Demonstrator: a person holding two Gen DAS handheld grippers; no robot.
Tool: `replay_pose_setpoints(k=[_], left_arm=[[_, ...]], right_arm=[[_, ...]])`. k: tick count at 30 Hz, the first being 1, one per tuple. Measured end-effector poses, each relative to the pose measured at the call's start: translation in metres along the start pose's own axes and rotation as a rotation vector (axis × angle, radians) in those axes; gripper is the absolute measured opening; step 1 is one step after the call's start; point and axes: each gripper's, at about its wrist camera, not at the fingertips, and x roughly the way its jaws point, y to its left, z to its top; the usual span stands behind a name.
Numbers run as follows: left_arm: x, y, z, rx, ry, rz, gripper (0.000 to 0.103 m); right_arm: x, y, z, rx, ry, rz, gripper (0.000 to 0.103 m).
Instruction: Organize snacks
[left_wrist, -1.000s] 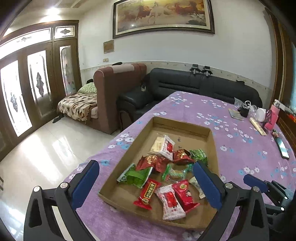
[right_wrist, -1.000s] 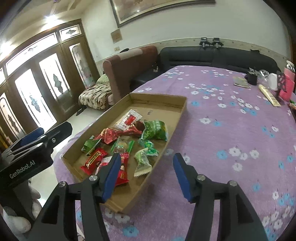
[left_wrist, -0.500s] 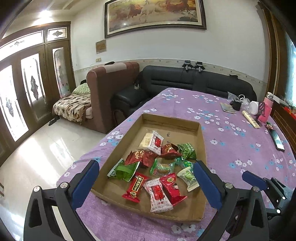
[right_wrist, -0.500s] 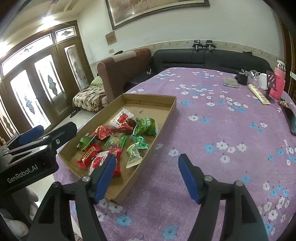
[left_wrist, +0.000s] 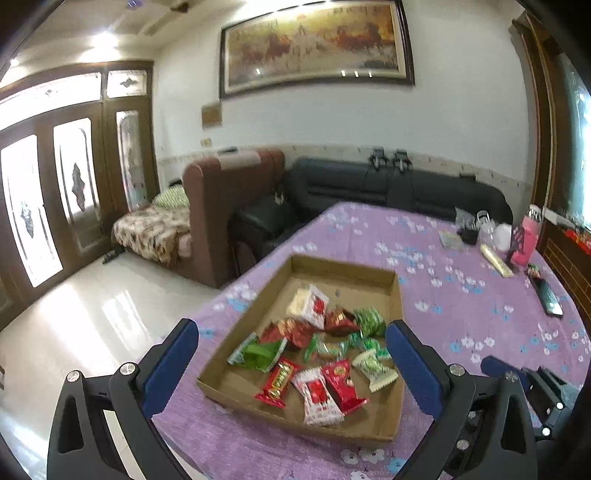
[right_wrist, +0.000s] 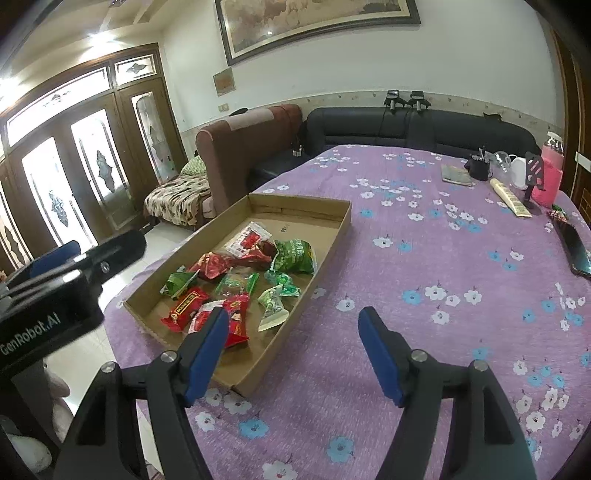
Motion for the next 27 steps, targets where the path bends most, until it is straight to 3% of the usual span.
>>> replay_pose_setpoints(k=[6,9,14,19,27], left_arm=[[-0.035,0.01,0.004,-0.051,-0.106,0.009,0.102],[-0.039,0.012,-0.001,-0.069,-0.094,0.01,0.102],[-0.04,0.001,-0.007,-0.015,-0.07,-0.034,0.102],[-0.045,-0.015,-0.005,0.041,-0.084,-0.03,0.102],[-0.041,-0.06,0.017,0.067,-0.059,-0.177,0.102]], right_arm=[[-0.015,0.01,-0.001,-0.028,-0.029,0.001,0.072],[-0.02,0.015,-0.001,-0.047,-0.042,0.003,0.074],[-0.025,0.019,-0.005,-0.068,-0.054,0.006,0.076],[-0.029,0.016,-0.009,-0.068,-0.056,0.001,0.076],[-0.044,-0.017,-0.005,-0.009,-0.082,-0.051,0.077]])
